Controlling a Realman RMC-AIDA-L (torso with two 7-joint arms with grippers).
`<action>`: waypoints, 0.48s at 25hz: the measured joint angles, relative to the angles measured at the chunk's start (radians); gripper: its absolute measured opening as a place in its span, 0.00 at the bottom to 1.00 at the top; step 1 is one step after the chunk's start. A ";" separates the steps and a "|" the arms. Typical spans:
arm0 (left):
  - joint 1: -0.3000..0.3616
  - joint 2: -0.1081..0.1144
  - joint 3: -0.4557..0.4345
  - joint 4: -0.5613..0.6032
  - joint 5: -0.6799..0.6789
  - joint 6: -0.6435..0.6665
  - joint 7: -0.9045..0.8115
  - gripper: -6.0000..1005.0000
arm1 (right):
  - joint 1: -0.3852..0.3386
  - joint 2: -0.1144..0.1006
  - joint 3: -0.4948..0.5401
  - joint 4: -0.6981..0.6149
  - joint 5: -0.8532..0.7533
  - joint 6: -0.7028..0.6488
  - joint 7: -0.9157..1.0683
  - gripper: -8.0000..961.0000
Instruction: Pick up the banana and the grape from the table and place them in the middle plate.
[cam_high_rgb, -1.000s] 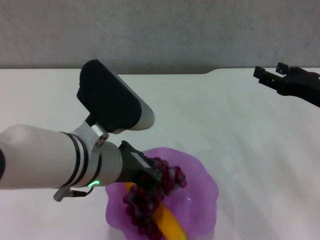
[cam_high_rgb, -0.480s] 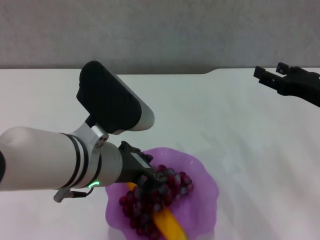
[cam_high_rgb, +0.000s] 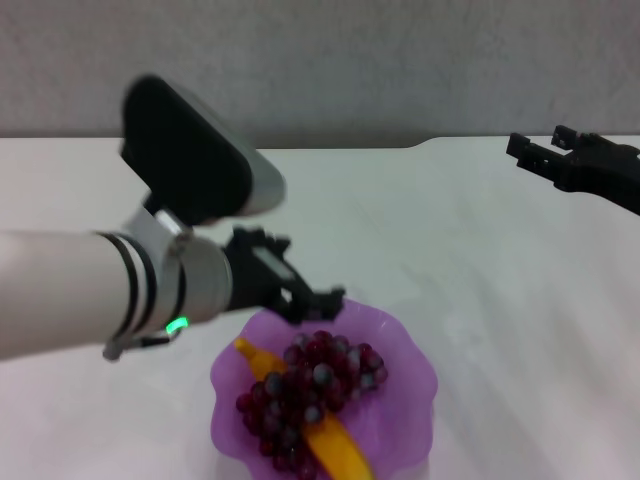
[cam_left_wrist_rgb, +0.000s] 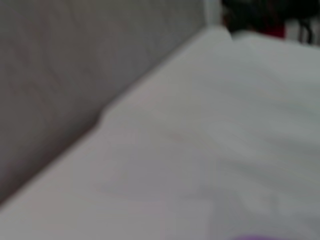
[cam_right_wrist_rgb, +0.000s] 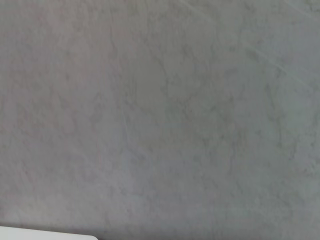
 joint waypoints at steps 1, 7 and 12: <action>0.007 -0.001 -0.015 -0.008 -0.001 0.029 0.017 0.77 | 0.000 0.000 0.000 0.000 0.000 0.000 0.000 0.80; 0.021 -0.002 -0.086 -0.025 -0.011 0.191 0.065 0.84 | 0.000 0.000 0.000 -0.004 0.000 0.000 -0.001 0.80; 0.037 -0.003 -0.144 0.008 -0.015 0.372 0.074 0.86 | 0.000 0.001 0.000 -0.007 0.000 0.000 0.000 0.80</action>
